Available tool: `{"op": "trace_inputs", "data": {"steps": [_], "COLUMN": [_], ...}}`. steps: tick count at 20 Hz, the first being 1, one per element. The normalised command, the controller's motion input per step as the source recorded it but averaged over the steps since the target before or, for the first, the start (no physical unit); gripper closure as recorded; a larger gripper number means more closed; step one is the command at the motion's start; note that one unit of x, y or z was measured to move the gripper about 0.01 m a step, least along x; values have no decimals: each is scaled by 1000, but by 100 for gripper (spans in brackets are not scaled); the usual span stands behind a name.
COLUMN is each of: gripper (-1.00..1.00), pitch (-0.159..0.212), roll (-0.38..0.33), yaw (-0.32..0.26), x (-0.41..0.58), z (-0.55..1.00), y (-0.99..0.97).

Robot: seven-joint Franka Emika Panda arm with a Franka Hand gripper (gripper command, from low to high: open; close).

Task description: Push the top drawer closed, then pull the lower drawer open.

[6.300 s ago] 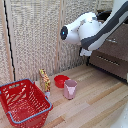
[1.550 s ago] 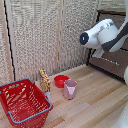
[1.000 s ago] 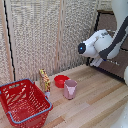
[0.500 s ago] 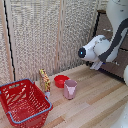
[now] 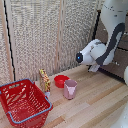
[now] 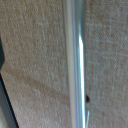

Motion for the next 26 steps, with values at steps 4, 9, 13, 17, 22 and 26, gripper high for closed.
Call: {"op": "trace_inputs", "data": {"steps": [4, 9, 13, 17, 22, 26], "gripper": [100, 100, 100, 100, 100, 100], "pitch": [-9, -22, -47, -105, -137, -140], "roll": [0, -1, -1, -74, -48, -27], "yaw": [45, 33, 32, 14, -1, 0], "x": [0, -1, -50, -23, -1, 0], "z": [103, 138, 129, -123, -160, -91], "y": [-239, -53, 16, 533, 883, 889]}}
